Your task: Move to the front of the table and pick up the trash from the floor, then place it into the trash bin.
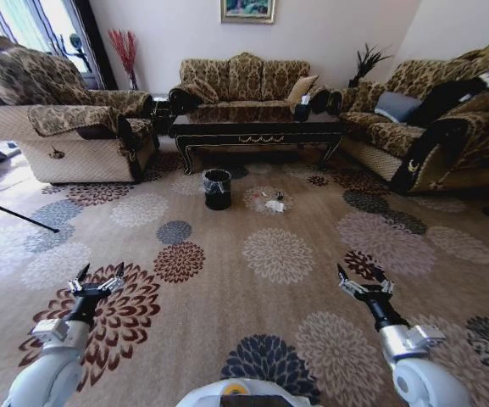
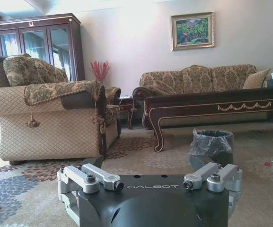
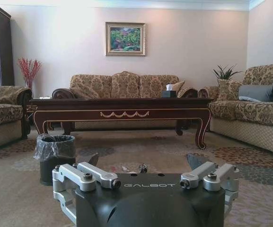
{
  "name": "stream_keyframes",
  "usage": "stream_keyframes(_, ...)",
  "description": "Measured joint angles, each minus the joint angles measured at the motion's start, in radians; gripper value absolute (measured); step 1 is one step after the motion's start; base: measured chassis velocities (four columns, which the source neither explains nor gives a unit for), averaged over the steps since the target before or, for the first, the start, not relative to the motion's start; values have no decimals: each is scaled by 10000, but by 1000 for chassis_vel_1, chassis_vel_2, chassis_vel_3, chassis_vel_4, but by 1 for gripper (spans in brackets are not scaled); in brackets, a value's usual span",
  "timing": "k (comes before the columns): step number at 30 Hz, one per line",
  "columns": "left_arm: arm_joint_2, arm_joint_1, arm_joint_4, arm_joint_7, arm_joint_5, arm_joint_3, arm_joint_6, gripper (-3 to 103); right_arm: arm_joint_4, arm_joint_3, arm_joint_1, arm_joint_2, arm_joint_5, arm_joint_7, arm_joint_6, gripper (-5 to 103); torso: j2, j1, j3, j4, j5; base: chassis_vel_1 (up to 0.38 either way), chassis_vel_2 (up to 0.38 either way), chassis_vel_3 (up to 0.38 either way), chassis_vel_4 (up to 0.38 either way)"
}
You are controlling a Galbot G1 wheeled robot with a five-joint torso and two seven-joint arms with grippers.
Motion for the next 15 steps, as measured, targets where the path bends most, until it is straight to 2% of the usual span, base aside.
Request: stream_keyframes(15,-88,-50,140,-102,180,116,-232,100,-78,20,-48,16,-336,-125,162,100,0,-1,49,-2,0,-11,9,7,-8)
